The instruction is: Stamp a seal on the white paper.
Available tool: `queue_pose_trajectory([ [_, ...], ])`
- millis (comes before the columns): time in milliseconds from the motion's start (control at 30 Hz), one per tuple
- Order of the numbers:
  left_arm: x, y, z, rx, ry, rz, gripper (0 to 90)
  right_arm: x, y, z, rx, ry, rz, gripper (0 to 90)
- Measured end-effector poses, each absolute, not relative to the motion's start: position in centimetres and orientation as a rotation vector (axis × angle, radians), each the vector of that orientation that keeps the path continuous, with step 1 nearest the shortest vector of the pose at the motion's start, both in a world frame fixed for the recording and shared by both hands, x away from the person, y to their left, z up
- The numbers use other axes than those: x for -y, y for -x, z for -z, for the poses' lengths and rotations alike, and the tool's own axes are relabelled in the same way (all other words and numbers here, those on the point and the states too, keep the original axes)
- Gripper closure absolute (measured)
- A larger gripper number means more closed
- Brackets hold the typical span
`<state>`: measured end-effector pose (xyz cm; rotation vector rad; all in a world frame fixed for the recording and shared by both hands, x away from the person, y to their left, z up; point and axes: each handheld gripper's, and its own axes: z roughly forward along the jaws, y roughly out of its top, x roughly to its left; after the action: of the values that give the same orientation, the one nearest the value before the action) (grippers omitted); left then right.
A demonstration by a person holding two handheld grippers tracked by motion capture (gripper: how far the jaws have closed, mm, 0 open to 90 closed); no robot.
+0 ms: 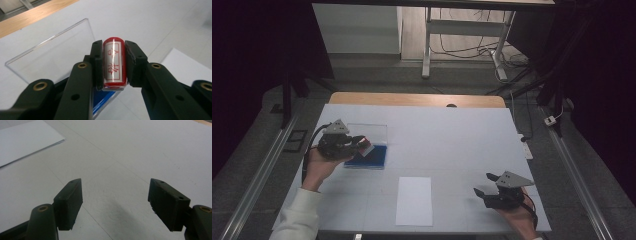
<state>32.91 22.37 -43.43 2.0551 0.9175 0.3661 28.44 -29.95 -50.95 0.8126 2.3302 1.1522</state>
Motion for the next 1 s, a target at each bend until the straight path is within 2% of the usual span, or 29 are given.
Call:
queue_pose_trajectory([
  [1000,-19.3,-31.5,42.1,-0.772,-2.081,-0.286,70.2,30.0,-28.5,51.1,-2.336,-0.809,-1.152,27.5],
])
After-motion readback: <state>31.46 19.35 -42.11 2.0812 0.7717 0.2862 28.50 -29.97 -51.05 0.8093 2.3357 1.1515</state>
